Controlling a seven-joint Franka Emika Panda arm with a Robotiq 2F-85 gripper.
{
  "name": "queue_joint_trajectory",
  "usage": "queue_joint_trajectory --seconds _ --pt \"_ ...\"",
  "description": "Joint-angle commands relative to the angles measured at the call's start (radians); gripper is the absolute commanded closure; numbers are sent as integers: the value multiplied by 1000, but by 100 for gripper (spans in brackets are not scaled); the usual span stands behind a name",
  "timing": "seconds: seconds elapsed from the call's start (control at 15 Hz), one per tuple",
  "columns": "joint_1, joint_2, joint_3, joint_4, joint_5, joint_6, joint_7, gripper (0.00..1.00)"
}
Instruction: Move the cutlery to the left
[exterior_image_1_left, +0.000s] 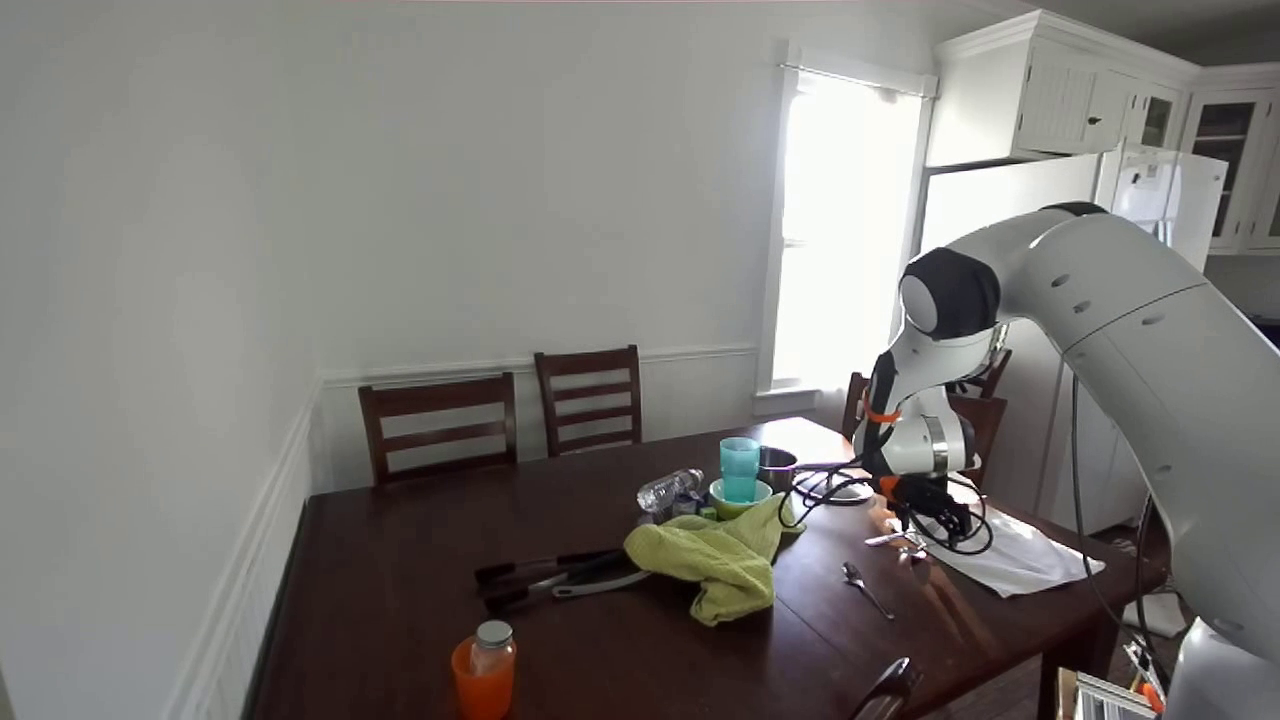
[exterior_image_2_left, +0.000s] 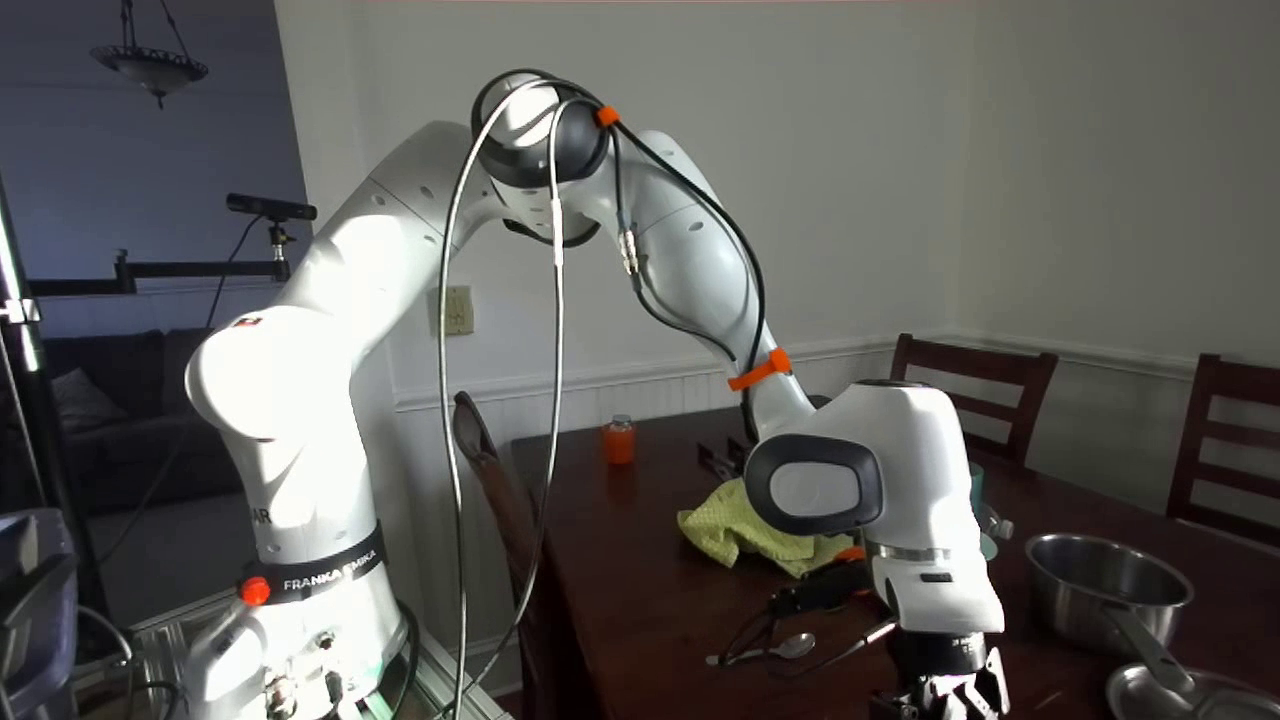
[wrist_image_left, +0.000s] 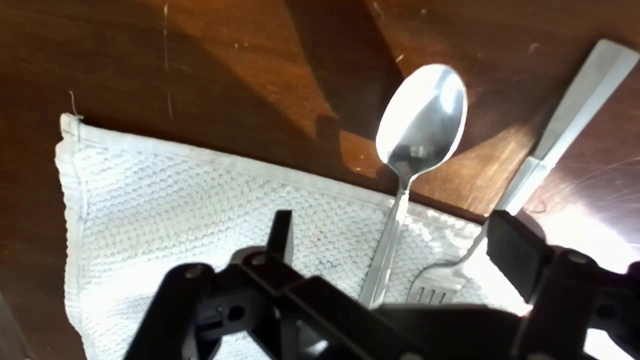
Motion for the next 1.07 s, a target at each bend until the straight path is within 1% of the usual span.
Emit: queue_joint_trajectory --seconds 0.0,0.13,0.27,0.33,0.4,0.53,0.6,0.67,0.87,1.0 --pt "-40 43 23 68 25 -47 16 29" --pt "-49 49 31 77 26 -54 16 47" --pt "-58 55 40 88 29 -61 15 60" --pt "-63 56 45 92 32 -64 14 68" --pt "-65 54 48 97 33 -67 15 56" --pt "-69 50 55 101 34 -73 14 57" --pt "-67 48 54 101 34 -76 17 63" --pt "-67 48 55 102 33 -79 17 78" --pt "-65 50 55 106 32 -84 21 98" --pt "-61 49 52 107 29 -88 24 100"
